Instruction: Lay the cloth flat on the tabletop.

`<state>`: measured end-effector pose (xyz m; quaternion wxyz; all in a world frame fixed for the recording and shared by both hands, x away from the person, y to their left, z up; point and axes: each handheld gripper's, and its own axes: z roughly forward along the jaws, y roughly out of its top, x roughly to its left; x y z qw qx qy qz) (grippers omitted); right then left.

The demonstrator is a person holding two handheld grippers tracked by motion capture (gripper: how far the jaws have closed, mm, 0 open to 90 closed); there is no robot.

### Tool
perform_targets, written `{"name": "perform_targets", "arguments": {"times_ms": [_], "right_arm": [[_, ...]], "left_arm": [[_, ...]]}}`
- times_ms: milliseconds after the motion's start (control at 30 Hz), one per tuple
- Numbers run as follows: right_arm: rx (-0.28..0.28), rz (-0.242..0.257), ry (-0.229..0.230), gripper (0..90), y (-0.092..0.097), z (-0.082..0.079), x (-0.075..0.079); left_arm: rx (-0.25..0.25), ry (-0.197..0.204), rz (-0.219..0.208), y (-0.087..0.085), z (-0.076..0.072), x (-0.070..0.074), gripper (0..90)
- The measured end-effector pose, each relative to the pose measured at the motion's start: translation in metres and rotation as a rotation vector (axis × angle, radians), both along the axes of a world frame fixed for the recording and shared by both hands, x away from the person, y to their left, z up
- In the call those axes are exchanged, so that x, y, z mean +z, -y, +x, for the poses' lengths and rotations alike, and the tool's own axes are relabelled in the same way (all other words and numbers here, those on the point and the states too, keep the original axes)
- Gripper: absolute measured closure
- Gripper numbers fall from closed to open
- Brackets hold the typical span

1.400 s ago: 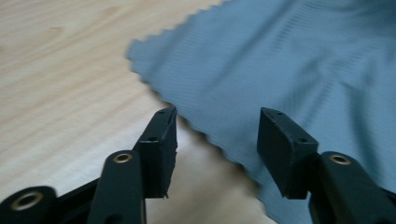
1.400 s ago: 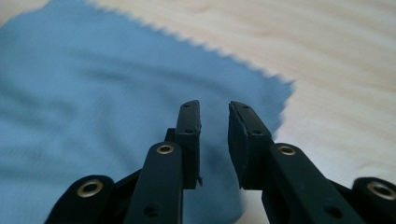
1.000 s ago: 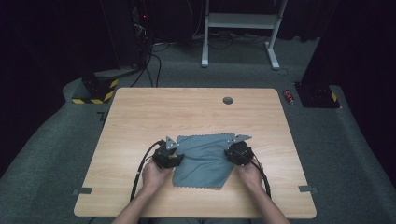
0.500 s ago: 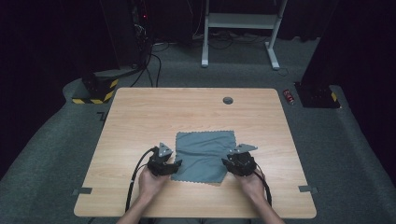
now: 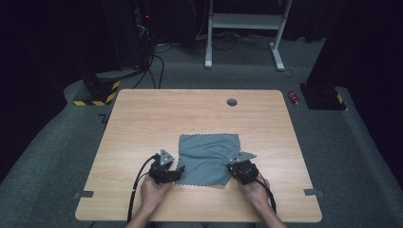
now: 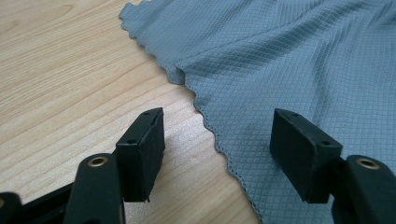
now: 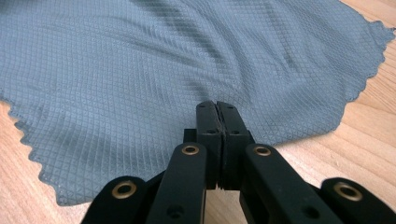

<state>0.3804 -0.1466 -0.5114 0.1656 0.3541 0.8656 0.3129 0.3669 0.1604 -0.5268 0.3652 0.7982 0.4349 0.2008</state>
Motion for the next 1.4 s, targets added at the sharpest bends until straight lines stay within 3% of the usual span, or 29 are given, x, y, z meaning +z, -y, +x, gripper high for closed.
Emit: {"name": "perform_targets", "arguments": {"times_ms": [167, 200, 267, 333, 467, 533, 567, 600, 733, 767, 800, 833, 900, 967, 1033, 1133, 1233, 1300, 1400], "right_arm": [[-0.011, 0.040, 0.009, 89.0, 0.000, 0.007, 0.014], [0.000, 0.044, 0.030, 88.9, -0.008, 0.014, 0.028], [0.008, 0.042, 0.037, 88.9, -0.011, 0.017, 0.032], [0.032, 0.021, 0.036, 88.8, -0.032, 0.032, 0.044], [0.043, 0.008, 0.012, 88.6, -0.053, 0.048, 0.042], [0.029, 0.002, -0.031, 87.5, -0.069, 0.060, 0.033], [0.032, 0.001, -0.071, 81.9, -0.076, 0.070, 0.022], [0.038, 0.003, -0.075, 80.0, -0.078, 0.071, 0.020], [0.045, 0.053, -0.054, 78.0, -0.072, 0.064, 0.023], [0.035, 0.086, -0.007, 78.8, -0.057, 0.052, 0.034], [0.027, 0.099, 0.012, 79.5, -0.049, 0.047, 0.038], [0.027, 0.099, 0.012, 79.5, -0.049, 0.047, 0.038], [0.007, 0.076, 0.036, 80.8, -0.028, 0.035, 0.040], [-0.013, 0.031, 0.022, 81.4, -0.017, 0.031, 0.031], [-0.036, 0.017, -0.002, 81.6, -0.009, 0.030, 0.019], [-0.037, 0.021, -0.014, 81.6, -0.007, 0.030, 0.011], [0.000, 0.005, -0.006, 81.5, -0.014, 0.029, 0.004], [0.047, 0.028, -0.006, 80.8, -0.024, 0.028, 0.001], [0.071, 0.055, -0.004, 80.3, -0.030, 0.027, 0.003]], "left_arm": [[-0.004, -0.002, -0.001, 0.000, 0.000, 0.000, 35.0], [-0.004, -0.002, -0.001, 0.000, 0.000, 0.000, 34.9], [-0.004, -0.002, -0.001, 0.000, 0.000, 0.000, 34.9], [-0.004, -0.002, -0.001, 0.000, 0.000, 0.000, 34.9], [-0.003, -0.002, -0.001, 0.000, 0.000, 0.000, 34.7], [-0.003, -0.003, -0.001, 0.000, 0.000, 0.000, 34.6], [-0.002, -0.003, -0.001, 0.000, 0.000, 0.000, 34.5], [-0.002, -0.003, -0.001, 0.000, 0.000, 0.000, 34.4], [-0.001, -0.002, 0.000, 0.000, 0.000, 0.000, 34.4], [-0.001, -0.004, -0.001, 0.000, 0.000, 0.000, 34.3], [-0.001, -0.003, -0.001, 0.000, 0.000, 0.000, 34.3], [-0.001, -0.004, -0.001, 0.000, 0.000, 0.000, 34.3], [-0.002, -0.005, -0.001, 0.000, 0.000, 0.000, 34.3], [-0.001, -0.004, -0.002, 0.000, 0.000, 0.000, 34.3], [-0.001, -0.003, -0.001, 0.000, 0.000, 0.000, 34.3], [0.000, -0.004, -0.002, 0.000, 0.000, 0.000, 34.3], [-0.001, -0.004, -0.001, 0.000, 0.000, 0.000, 34.2], [-0.001, -0.004, 0.001, 0.000, 0.000, 0.000, 34.1], [0.000, -0.004, -0.001, 0.000, 0.000, 0.000, 34.1]]}}
